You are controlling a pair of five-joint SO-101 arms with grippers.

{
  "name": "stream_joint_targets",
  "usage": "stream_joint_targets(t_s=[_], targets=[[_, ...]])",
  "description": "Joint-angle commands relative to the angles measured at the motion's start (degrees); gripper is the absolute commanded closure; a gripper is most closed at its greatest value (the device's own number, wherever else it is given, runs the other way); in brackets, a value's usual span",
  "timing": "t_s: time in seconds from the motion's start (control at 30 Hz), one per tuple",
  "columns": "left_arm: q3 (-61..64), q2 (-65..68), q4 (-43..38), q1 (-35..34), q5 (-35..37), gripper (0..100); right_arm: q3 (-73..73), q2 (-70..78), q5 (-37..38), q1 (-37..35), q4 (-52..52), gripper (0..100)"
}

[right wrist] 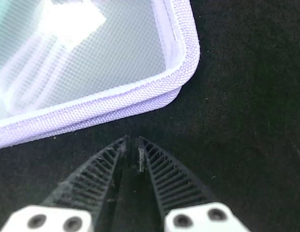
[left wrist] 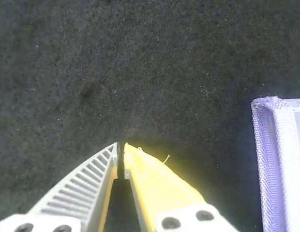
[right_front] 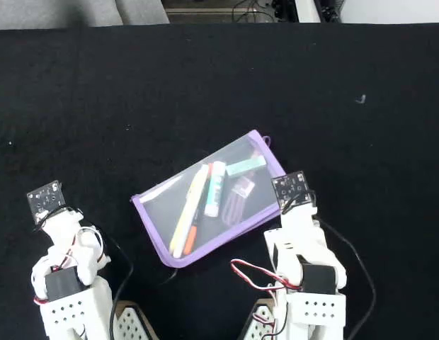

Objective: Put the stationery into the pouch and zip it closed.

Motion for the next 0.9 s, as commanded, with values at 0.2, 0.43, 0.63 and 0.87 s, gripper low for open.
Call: stream_joint_targets(t_s=[0.2, 0.43, 0.63, 0.87], targets=[[1.5, -0.2, -0.7, 0.7, 1.1, 97, 0.0, -0.7, 0.3, 0.7, 0.3, 98.3], [1.5, -0.2, -0.7, 0.7, 0.8, 97, 0.0, -0.7, 0.3, 0.7, 0.3, 98.3], [1.5, -0.2, -0.7, 1.1, 0.8, 97, 0.0, -0.7, 0.3, 0.7, 0.3, 98.3], [1.5, -0.2, -0.7, 2.1, 0.8, 97, 0.0, -0.7, 0.3, 0.7, 0.3, 98.3]])
